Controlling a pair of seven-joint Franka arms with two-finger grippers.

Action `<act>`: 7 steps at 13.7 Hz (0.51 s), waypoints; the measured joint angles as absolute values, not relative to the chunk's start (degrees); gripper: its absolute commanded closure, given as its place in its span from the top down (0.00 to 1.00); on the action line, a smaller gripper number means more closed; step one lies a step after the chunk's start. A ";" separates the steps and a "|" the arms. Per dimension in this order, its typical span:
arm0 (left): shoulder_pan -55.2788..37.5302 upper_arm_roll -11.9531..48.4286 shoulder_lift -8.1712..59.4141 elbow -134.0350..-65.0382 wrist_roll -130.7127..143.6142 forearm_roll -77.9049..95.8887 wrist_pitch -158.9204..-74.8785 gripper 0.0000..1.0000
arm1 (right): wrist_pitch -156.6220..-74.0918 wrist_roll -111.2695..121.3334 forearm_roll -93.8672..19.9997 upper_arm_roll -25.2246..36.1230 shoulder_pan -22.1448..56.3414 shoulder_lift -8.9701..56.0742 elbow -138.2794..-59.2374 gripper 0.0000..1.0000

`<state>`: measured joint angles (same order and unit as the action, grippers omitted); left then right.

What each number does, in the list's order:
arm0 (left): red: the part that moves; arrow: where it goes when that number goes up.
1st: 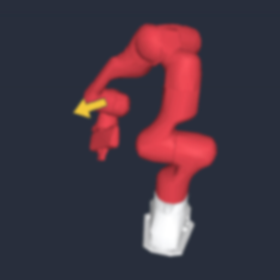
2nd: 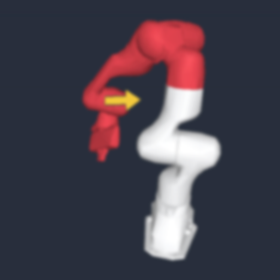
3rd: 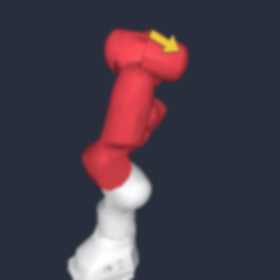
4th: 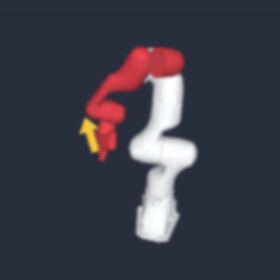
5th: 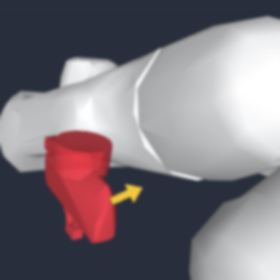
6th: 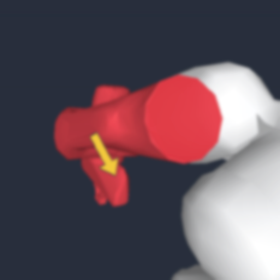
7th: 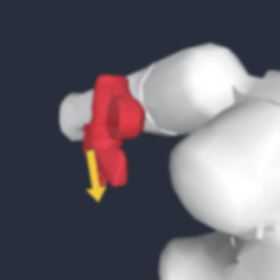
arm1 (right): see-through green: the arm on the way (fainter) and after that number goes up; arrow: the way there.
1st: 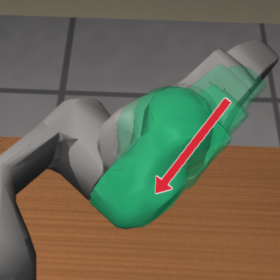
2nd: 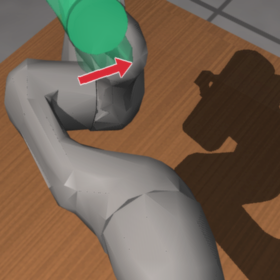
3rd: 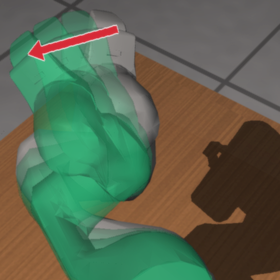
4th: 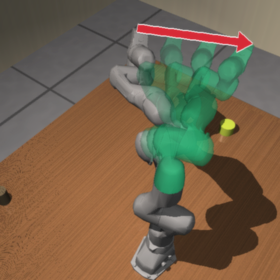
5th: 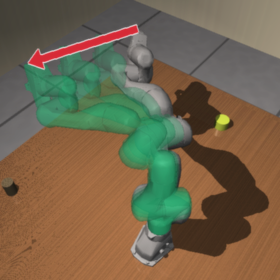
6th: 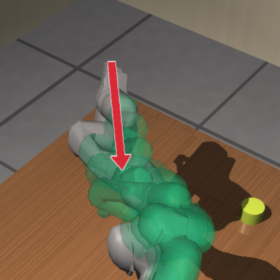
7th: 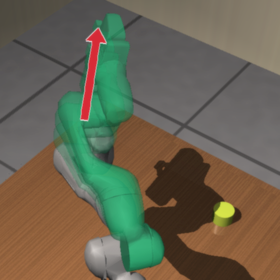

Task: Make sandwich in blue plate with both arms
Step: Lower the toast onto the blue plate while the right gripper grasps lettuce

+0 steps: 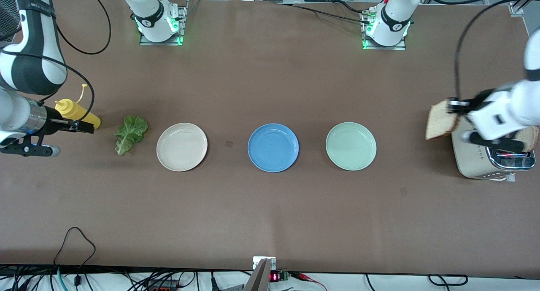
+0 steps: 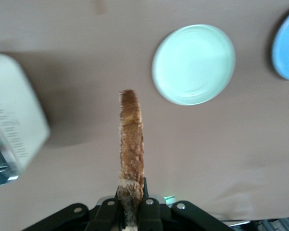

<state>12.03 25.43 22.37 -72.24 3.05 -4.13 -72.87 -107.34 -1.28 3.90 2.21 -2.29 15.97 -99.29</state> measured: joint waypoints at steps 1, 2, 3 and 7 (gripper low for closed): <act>10.83 28.46 22.62 -73.60 7.72 -3.95 -75.45 0.01 | -111.99 -1.41 3.92 2.26 -2.45 15.96 -102.47 1.00; 9.72 30.59 22.88 -75.40 11.33 -3.69 -78.67 0.01 | -116.43 -1.45 3.92 2.27 -2.81 15.98 -105.44 1.00; 8.51 31.72 23.23 -77.35 13.92 -2.68 -82.03 0.01 | -120.47 -1.45 3.92 2.28 -3.18 16.04 -107.95 1.00; 3.85 32.23 27.07 -81.11 21.68 4.31 -93.75 0.01 | -132.33 -1.98 3.90 2.29 -3.89 17.96 -113.37 1.00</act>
<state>3.85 32.23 27.07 -81.11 21.68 4.31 -93.75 -132.33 -1.98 3.90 2.29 -3.89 17.96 -113.37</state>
